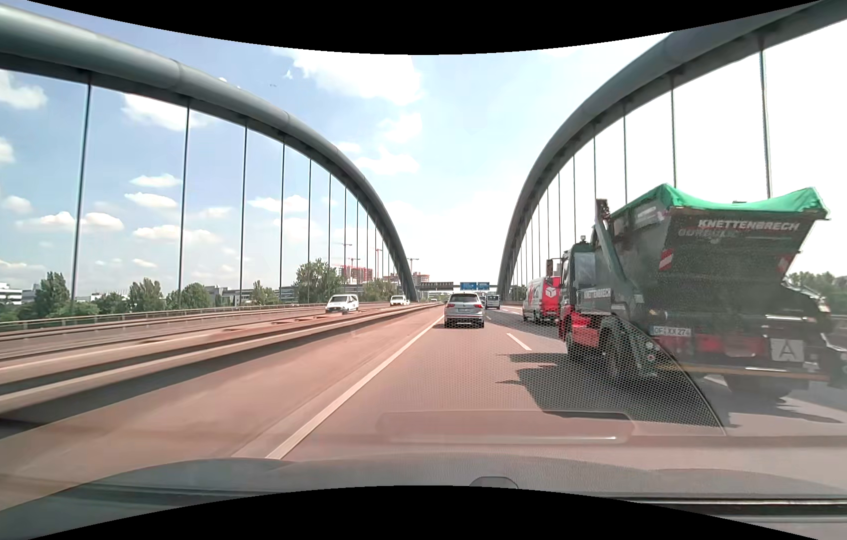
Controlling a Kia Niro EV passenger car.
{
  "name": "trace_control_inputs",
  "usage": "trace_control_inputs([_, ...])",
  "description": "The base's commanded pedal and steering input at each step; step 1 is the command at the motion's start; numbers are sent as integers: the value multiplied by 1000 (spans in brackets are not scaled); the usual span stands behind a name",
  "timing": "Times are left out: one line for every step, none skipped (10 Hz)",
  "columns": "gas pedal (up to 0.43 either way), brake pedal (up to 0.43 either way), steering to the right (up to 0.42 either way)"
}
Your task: Follow the waypoints while adhering to traffic rules and regulations
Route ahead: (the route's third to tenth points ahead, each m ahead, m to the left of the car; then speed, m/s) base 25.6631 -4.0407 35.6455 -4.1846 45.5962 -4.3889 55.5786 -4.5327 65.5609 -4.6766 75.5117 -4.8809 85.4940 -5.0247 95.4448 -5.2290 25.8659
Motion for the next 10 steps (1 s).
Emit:
trace_control_inputs([0,0,8])
trace_control_inputs([0,0,5])
trace_control_inputs([0,0,3])
trace_control_inputs([0,0,0])
trace_control_inputs([0,0,-2])
trace_control_inputs([0,0,-2])
trace_control_inputs([0,0,-2])
trace_control_inputs([0,0,-2])
trace_control_inputs([0,0,-1])
trace_control_inputs([0,0,-1])
